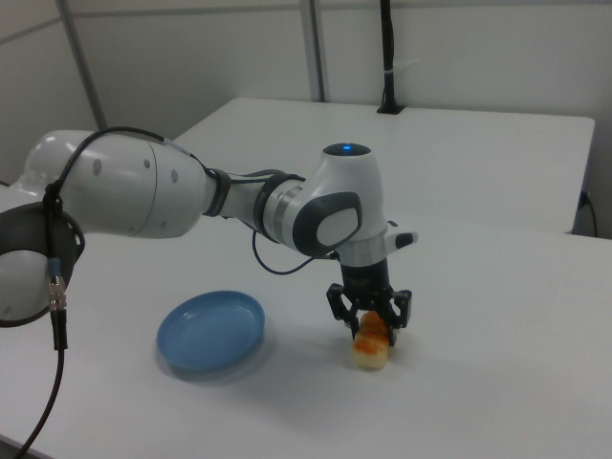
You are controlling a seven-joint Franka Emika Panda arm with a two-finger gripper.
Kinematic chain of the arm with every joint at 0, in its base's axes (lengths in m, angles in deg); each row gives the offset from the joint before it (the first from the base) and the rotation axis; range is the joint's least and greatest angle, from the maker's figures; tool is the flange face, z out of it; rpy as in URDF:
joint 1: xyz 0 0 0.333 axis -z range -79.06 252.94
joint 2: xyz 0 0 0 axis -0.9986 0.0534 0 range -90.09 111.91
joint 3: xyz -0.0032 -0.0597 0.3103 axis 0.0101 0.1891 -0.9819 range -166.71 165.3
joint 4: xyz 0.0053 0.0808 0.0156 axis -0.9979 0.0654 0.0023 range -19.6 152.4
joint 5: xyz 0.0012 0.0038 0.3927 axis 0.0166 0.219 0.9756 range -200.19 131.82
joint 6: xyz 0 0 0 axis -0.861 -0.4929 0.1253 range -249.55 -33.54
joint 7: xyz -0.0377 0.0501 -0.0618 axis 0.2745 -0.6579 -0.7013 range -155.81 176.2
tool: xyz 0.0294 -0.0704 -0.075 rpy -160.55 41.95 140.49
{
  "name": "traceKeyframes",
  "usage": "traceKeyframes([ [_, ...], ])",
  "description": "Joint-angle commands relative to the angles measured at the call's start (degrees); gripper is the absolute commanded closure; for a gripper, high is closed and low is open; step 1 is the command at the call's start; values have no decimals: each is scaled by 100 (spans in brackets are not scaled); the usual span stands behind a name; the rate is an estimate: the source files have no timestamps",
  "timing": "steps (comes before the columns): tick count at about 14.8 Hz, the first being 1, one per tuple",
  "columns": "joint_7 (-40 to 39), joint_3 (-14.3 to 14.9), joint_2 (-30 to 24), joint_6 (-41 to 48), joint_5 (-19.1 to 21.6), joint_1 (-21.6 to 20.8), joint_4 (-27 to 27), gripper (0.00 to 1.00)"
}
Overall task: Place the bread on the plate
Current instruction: 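Close the gripper on the bread roll and lift it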
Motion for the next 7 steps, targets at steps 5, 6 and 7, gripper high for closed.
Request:
traceKeyframes([
  [5,150,-69,-452,220,28,-109,222,71],
  [6,298,-87,-636,282,19,-232,380,71],
  [7,465,-139,-812,352,19,-390,529,71],
])
